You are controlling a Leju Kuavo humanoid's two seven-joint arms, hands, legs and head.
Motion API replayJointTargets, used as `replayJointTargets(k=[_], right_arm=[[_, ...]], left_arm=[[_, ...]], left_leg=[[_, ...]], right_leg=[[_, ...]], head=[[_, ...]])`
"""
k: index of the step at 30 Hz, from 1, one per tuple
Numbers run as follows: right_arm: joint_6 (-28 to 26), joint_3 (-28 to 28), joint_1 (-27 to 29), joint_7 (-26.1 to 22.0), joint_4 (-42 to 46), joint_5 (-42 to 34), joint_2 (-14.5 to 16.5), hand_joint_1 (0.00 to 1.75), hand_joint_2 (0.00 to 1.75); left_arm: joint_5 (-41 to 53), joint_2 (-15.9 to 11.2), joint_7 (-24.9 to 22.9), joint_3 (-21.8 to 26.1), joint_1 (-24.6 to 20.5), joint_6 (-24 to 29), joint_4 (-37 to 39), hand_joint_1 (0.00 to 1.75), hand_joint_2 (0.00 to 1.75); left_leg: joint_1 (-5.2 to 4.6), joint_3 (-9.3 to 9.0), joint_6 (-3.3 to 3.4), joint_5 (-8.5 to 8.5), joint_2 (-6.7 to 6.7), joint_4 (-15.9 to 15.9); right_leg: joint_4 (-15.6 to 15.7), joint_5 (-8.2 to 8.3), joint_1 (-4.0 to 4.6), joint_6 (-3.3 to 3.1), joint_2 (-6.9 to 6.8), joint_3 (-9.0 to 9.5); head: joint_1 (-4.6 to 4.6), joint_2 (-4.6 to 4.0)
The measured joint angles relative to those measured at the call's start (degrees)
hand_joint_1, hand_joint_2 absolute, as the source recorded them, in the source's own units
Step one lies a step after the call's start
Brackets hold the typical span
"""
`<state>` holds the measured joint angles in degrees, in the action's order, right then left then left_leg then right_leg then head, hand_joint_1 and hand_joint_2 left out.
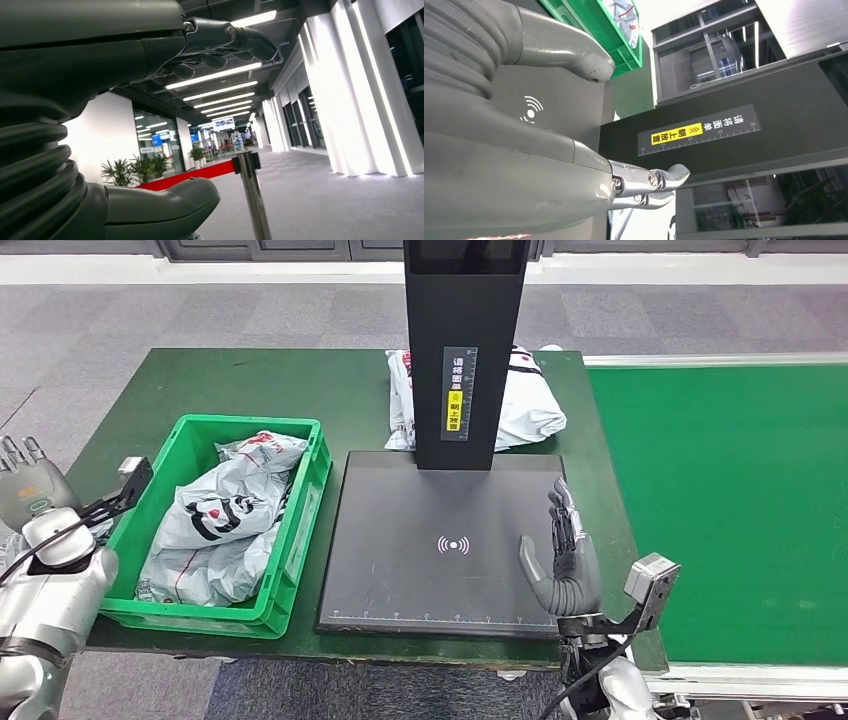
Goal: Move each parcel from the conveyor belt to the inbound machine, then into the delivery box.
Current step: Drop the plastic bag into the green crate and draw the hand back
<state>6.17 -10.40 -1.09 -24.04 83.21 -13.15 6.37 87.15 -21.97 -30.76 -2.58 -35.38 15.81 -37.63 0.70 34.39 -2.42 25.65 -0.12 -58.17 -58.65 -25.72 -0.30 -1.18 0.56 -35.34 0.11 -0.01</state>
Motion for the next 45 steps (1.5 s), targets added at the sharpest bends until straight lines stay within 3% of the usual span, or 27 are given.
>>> replayJointTargets(k=[45], right_arm=[[0.00,0.00,0.10,0.02,0.00,0.03,0.32,0.00,1.75]], left_arm=[[0.01,-1.00,-0.04,-0.19,-0.76,-0.03,3.77,0.00,1.75]], left_leg=[[-0.01,0.00,0.00,0.00,-0.01,0.00]], right_leg=[[0.01,0.00,-0.01,0.00,-0.01,0.00]], head=[[0.00,0.01]])
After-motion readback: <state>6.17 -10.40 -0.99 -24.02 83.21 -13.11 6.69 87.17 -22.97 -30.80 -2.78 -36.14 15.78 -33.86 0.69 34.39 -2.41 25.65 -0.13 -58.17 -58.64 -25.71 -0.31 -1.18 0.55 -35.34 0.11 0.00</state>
